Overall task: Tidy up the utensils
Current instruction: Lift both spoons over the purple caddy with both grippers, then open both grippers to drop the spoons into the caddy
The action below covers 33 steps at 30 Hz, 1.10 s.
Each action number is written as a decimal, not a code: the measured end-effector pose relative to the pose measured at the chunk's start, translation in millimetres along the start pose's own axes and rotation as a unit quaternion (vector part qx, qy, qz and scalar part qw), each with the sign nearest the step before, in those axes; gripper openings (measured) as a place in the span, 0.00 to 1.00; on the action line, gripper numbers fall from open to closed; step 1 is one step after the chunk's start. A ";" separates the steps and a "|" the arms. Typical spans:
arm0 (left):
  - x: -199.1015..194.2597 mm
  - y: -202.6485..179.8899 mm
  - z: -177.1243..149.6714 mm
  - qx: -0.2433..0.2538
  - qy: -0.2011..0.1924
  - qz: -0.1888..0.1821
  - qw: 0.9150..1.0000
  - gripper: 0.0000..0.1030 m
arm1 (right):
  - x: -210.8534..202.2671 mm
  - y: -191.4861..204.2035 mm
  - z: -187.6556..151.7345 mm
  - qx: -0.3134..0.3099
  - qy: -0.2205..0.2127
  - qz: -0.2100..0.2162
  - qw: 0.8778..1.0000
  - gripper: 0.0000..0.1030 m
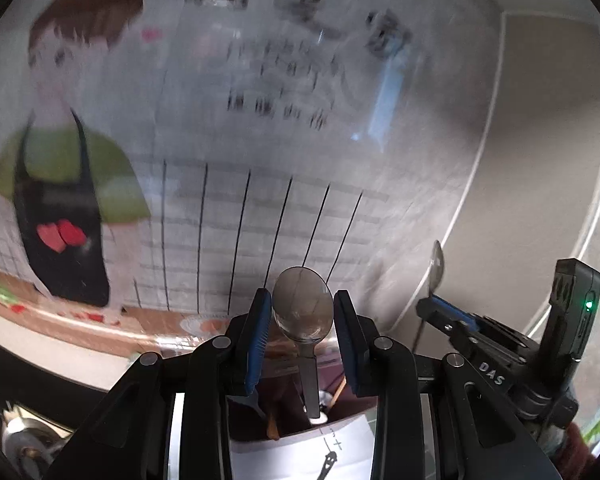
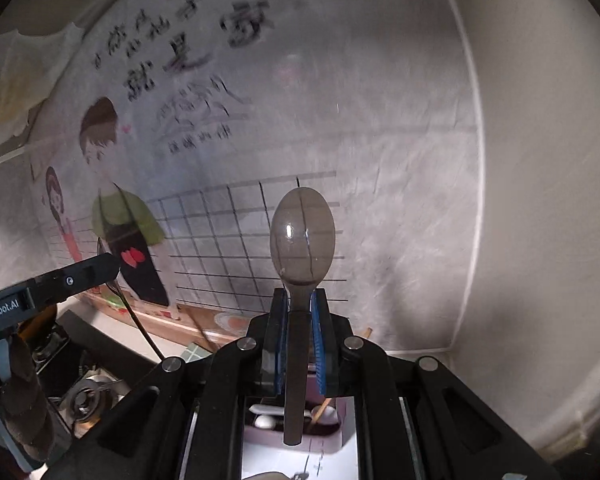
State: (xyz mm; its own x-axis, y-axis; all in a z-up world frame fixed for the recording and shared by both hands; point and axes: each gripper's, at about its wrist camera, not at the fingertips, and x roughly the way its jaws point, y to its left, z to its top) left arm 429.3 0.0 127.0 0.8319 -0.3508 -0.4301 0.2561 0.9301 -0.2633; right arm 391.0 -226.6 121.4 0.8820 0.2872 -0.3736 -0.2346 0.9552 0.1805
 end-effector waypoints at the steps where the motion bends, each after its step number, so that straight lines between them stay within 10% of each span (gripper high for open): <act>1: 8.8 2.7 -4.0 -0.001 0.008 0.000 1.000 0.32 | 12.4 -2.0 -5.3 0.002 0.002 0.002 1.000 0.11; 12: 67.1 20.8 -47.2 -0.012 0.085 -0.007 0.996 0.34 | 84.2 -15.9 -62.0 0.015 0.074 0.014 0.997 0.12; 17: 79.9 25.5 -53.3 -0.014 0.116 -0.005 0.993 0.55 | 91.2 -23.1 -71.8 0.039 0.146 0.039 0.988 0.14; 25: 31.5 18.6 -59.6 -0.007 0.116 0.019 0.993 0.59 | 43.7 -16.4 -59.6 0.044 0.192 0.050 0.979 0.15; 33: -17.1 21.8 -141.6 0.011 0.175 0.046 0.983 0.60 | -21.4 1.8 -142.6 0.045 0.288 0.008 0.957 0.15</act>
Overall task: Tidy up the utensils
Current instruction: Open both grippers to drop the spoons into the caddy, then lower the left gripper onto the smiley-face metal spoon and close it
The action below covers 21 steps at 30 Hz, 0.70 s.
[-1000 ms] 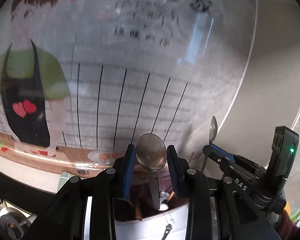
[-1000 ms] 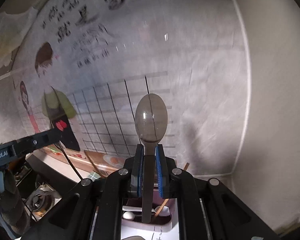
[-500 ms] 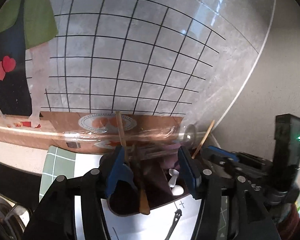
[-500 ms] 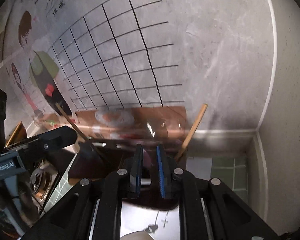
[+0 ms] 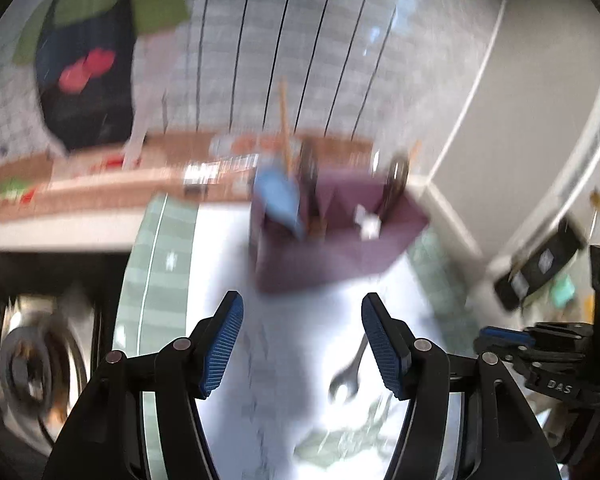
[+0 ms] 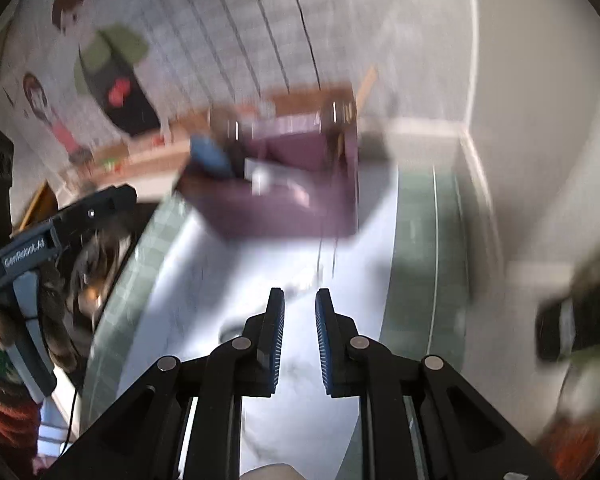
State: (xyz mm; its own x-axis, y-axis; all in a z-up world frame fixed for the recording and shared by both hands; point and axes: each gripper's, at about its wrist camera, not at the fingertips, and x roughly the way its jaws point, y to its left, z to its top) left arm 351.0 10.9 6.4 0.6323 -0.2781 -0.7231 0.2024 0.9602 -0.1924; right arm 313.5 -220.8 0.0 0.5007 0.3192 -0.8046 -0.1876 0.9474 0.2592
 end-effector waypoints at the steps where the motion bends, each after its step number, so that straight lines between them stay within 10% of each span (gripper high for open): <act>1: 1.5 1.5 -15.5 -0.001 0.010 0.003 1.000 0.60 | 2.1 0.4 -18.0 0.007 0.013 -0.004 1.000 0.15; 11: 11.2 1.5 -112.0 0.011 0.079 0.026 0.996 0.60 | 5.7 -26.7 -145.5 0.128 0.061 -0.060 0.988 0.15; 21: 10.0 -3.6 -126.0 0.021 0.097 0.022 0.995 0.60 | -28.8 -38.6 -180.1 0.236 -0.005 -0.050 0.970 0.16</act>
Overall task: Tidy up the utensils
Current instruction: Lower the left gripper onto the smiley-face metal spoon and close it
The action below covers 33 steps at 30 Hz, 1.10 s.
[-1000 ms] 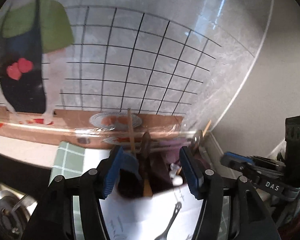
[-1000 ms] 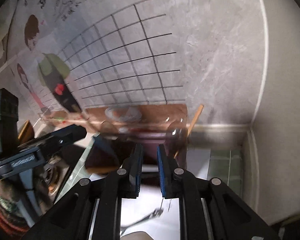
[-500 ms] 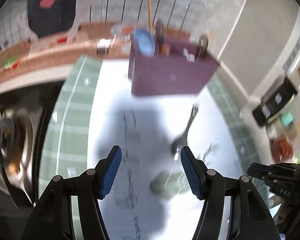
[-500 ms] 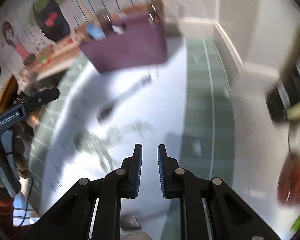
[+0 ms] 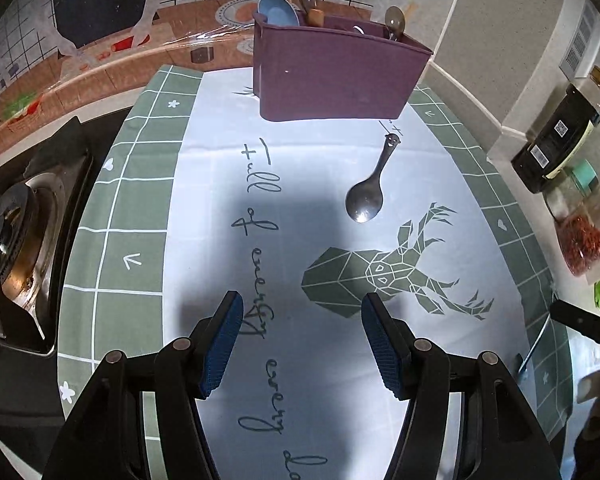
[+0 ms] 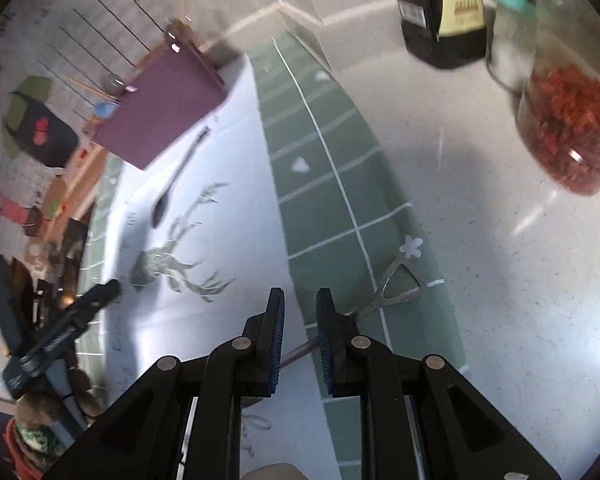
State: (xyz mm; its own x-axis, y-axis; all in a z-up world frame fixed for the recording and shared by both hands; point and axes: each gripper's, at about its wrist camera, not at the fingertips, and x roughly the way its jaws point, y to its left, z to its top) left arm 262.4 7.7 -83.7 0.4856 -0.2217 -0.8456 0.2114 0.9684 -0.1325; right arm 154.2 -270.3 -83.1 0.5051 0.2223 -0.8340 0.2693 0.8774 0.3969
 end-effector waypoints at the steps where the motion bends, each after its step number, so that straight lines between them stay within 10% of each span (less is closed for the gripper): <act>1: 0.9 0.0 0.8 -0.001 0.001 -0.001 1.000 0.60 | -3.7 2.0 -0.6 -0.005 -0.001 -0.006 1.000 0.16; 10: 8.5 -1.7 4.6 0.001 0.008 -0.003 1.000 0.60 | 17.4 -9.3 -7.5 0.047 0.043 0.016 0.998 0.17; 27: 22.5 -6.9 33.7 0.000 0.013 0.003 1.000 0.60 | 68.4 72.4 40.7 -0.179 0.015 -0.017 0.984 0.16; 33: 44.2 -36.3 69.2 0.071 0.020 -0.016 0.997 0.60 | 67.6 58.7 52.5 -0.225 -0.002 -0.017 0.974 0.12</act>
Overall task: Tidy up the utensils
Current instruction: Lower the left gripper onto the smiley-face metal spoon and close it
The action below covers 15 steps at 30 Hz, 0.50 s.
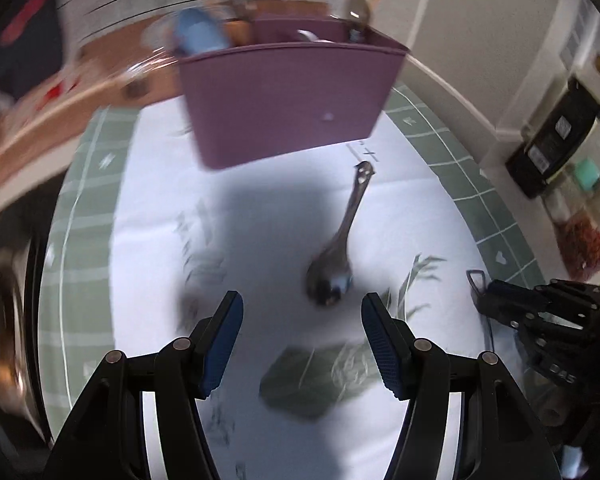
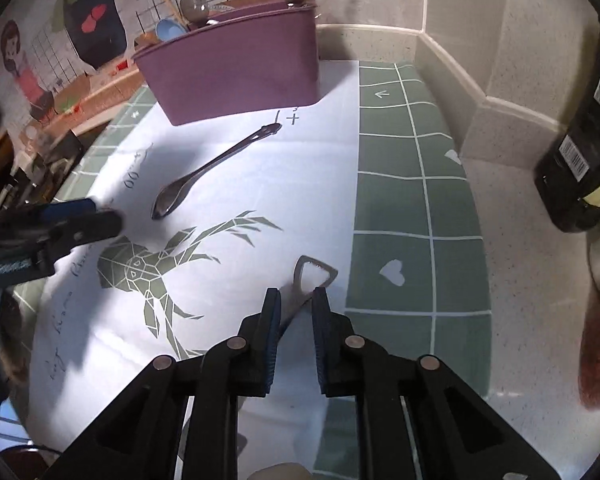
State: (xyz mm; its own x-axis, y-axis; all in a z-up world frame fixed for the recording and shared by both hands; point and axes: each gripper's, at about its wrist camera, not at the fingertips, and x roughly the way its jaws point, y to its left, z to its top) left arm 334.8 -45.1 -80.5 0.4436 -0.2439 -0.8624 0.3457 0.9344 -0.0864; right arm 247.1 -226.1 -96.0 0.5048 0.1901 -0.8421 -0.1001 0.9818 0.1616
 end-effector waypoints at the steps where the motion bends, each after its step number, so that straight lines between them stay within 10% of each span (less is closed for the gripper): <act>1: 5.8 -3.5 6.6 0.011 0.006 0.001 1.000 0.60 | 0.1 -2.9 0.5 0.004 0.000 0.008 1.000 0.12; 15: 62.1 -41.2 59.8 0.100 0.077 -0.006 0.992 0.60 | 0.1 -18.1 -8.1 0.039 -0.025 0.064 0.997 0.13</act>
State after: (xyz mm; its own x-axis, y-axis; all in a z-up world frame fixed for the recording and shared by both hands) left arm 397.6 -114.3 -100.7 0.3117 -0.1973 -0.9295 0.5140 0.8578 -0.0098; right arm 242.1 -243.9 -103.2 0.5342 0.3110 -0.7860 -0.0993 0.9465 0.3070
